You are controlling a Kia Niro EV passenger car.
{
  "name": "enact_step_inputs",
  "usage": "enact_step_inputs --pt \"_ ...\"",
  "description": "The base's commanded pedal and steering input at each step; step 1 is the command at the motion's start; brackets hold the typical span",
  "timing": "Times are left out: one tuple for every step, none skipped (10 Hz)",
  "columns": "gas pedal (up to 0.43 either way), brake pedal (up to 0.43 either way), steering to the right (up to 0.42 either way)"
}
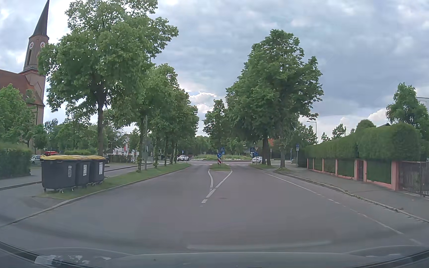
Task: Follow the waypoints while adhering to traffic rules and regulations
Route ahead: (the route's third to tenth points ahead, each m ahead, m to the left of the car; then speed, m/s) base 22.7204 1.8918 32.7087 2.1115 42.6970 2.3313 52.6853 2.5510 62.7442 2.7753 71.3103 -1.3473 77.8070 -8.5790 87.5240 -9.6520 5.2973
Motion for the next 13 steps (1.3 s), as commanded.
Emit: enact_step_inputs --pt "0.110 0.018 0.061" --pt "0.110 0.018 0.053" --pt "0.110 0.018 0.045" --pt "0.110 0.018 0.045" --pt "0.110 0.024 0.045" --pt "0.118 0.018 0.044" --pt "0.118 0.018 0.044" --pt "0.118 0.018 0.043" --pt "0.118 0.018 0.043" --pt "0.118 0.018 0.041" --pt "0.118 0.018 0.031" --pt "0.118 0.018 0.024" --pt "0.118 0.018 0.022"
